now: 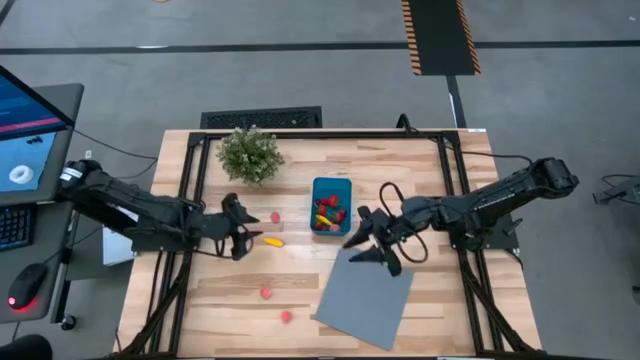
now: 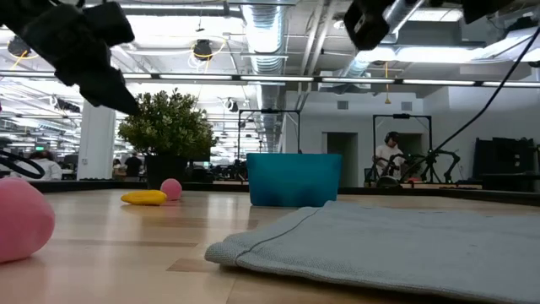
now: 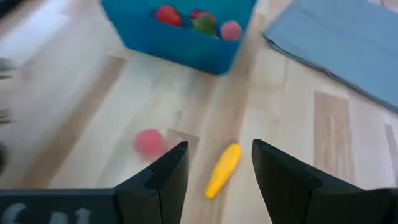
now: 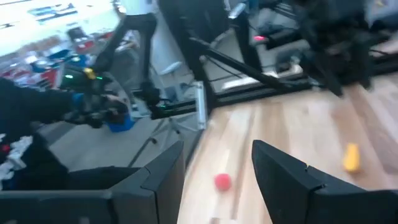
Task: Pick and placing Produce into tupperware
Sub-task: Put the corn into the blue bin
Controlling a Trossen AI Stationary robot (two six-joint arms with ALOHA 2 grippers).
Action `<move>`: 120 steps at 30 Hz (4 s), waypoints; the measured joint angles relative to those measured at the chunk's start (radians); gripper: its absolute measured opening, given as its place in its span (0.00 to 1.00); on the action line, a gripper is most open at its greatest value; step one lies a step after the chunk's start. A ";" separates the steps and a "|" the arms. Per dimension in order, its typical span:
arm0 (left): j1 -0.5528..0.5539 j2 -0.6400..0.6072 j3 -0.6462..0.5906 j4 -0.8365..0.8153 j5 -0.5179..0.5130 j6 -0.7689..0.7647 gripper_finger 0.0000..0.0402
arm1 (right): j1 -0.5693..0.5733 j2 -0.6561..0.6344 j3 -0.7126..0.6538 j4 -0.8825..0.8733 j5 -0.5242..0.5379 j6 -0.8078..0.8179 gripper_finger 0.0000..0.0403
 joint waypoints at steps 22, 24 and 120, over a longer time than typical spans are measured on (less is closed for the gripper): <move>0.210 0.476 0.098 0.129 0.379 0.167 0.42 | 0.137 0.010 0.000 0.132 0.127 -0.004 0.52; 0.222 0.508 0.110 0.134 0.382 0.181 0.42 | 0.142 0.010 0.000 0.132 0.127 -0.004 0.51; 0.267 0.612 0.183 -0.035 0.584 0.281 0.19 | 0.141 0.010 0.000 0.138 0.153 -0.049 0.49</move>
